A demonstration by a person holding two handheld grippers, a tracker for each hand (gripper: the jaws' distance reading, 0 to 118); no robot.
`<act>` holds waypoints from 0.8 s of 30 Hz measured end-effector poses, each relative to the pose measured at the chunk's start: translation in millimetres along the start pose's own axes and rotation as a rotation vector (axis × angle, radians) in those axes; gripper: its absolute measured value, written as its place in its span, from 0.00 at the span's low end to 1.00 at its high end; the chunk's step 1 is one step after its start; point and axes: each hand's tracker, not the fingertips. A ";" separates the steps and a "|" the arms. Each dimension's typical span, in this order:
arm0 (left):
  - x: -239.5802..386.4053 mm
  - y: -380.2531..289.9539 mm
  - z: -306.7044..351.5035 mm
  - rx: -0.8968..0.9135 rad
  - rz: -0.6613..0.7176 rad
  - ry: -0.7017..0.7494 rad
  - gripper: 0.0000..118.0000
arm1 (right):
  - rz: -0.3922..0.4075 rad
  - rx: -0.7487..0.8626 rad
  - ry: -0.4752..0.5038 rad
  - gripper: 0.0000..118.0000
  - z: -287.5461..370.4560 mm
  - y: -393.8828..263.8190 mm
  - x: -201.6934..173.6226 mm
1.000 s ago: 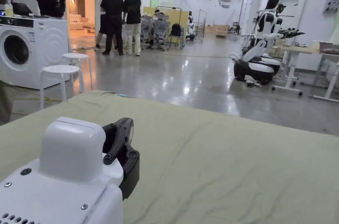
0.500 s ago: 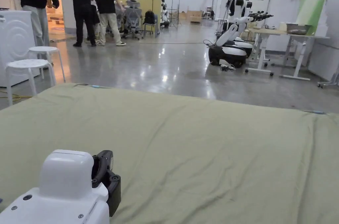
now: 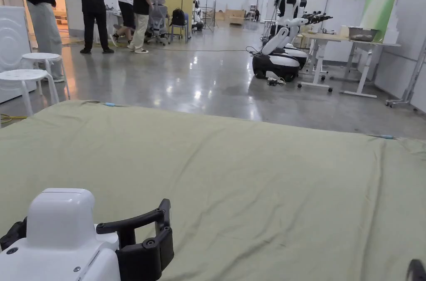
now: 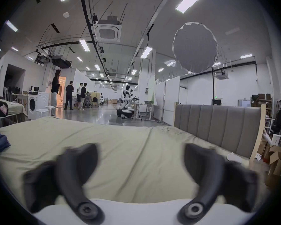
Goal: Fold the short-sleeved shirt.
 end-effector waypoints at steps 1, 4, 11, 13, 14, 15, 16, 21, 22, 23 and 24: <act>0.8 2.8 -3.2 -0.001 -0.001 0.007 1.00 | 0.003 -0.005 0.010 1.00 -0.3 -1.9 0.5; -0.9 -6.5 8.9 -0.018 -0.049 0.016 1.00 | 0.026 0.021 -0.003 1.00 1.3 -4.2 -2.5; -1.8 -7.9 1.3 -0.139 0.060 -0.148 1.00 | 0.024 0.076 -0.009 1.00 2.9 4.5 -2.4; -5.1 -5.5 0.0 -0.165 0.139 -0.163 1.00 | 0.024 0.076 -0.006 1.00 3.9 7.0 -3.0; -6.2 -3.6 -1.0 -0.173 0.154 -0.163 1.00 | 0.031 0.075 -0.006 1.00 3.3 6.3 -3.0; -5.3 -2.8 -2.0 -0.170 0.143 -0.155 1.00 | 0.042 0.072 -0.004 1.00 3.0 5.7 -3.6; -3.6 -1.8 -2.2 -0.170 0.136 -0.145 1.00 | 0.052 0.067 -0.004 1.00 3.2 6.0 -4.9; 1.1 4.8 -0.7 -0.169 0.079 -0.090 1.00 | 0.058 0.034 0.014 1.00 1.8 2.0 -7.8; 2.1 5.3 -0.5 -0.168 0.074 -0.084 1.00 | 0.055 0.027 0.019 1.00 1.6 1.2 -8.4; 0.6 5.4 -0.4 -0.167 0.065 -0.078 1.00 | 0.055 0.023 0.026 1.00 1.6 0.2 -9.1; 2.1 5.5 -0.6 -0.168 0.057 -0.069 1.00 | 0.056 0.019 0.030 1.00 0.4 0.2 -9.3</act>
